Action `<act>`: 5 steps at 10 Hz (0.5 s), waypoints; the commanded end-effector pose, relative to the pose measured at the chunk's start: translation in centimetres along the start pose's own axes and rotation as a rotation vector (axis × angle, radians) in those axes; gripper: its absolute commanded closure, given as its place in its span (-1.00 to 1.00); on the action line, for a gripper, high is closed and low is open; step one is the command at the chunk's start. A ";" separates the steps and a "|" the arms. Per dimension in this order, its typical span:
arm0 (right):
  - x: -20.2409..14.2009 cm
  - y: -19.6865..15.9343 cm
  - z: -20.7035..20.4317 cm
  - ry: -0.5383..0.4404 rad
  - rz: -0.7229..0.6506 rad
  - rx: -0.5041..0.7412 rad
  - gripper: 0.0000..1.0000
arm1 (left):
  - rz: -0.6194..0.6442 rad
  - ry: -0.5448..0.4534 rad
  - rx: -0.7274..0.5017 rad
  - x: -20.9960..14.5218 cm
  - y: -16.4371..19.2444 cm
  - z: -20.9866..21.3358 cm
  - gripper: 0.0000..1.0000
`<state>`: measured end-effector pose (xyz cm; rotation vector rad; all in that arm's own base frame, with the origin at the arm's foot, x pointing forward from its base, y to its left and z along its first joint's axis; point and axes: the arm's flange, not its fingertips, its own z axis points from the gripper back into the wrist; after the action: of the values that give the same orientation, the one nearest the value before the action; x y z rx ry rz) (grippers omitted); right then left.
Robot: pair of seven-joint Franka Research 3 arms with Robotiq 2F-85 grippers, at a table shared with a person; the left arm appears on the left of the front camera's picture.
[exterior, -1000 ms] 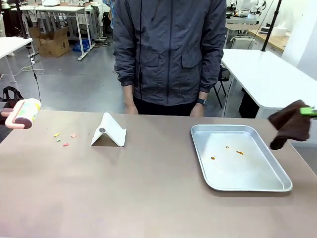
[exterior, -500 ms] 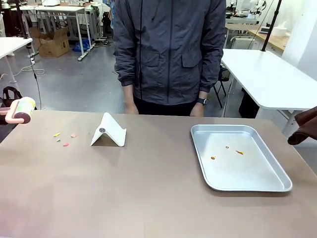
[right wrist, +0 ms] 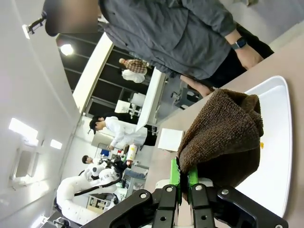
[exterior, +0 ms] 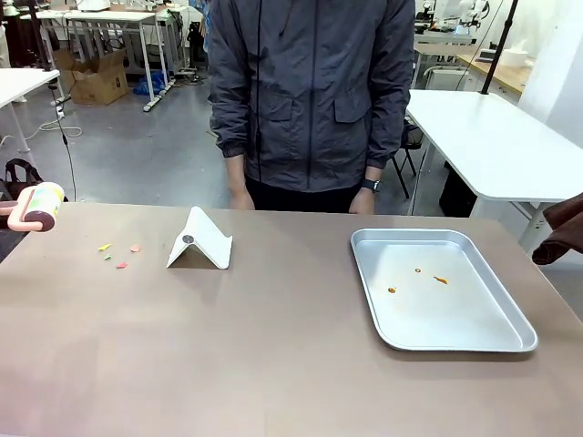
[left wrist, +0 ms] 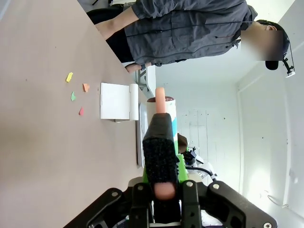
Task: Clean the surface of the table.
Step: Hold the Lint Roller with your left hand and the towel with your right hand, then if a person points to the right, clean the right side of the table with your right hand, and if they point to the left, clean the left side with your left hand.
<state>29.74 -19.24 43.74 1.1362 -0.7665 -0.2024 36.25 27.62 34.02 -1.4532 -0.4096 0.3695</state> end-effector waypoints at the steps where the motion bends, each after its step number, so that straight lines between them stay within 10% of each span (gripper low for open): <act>1: 0.0 0.5 0.3 0.001 -0.008 0.011 1.00 | -0.018 0.008 -0.012 -0.3 -0.1 0.3 1.00; 5: 0.0 0.5 0.3 0.001 -0.008 0.011 1.00 | -0.018 0.008 -0.012 -0.3 -0.1 0.3 1.00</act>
<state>29.69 -19.21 43.77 1.1391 -0.7649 -0.2002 36.25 27.62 34.03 -1.4531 -0.4098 0.3691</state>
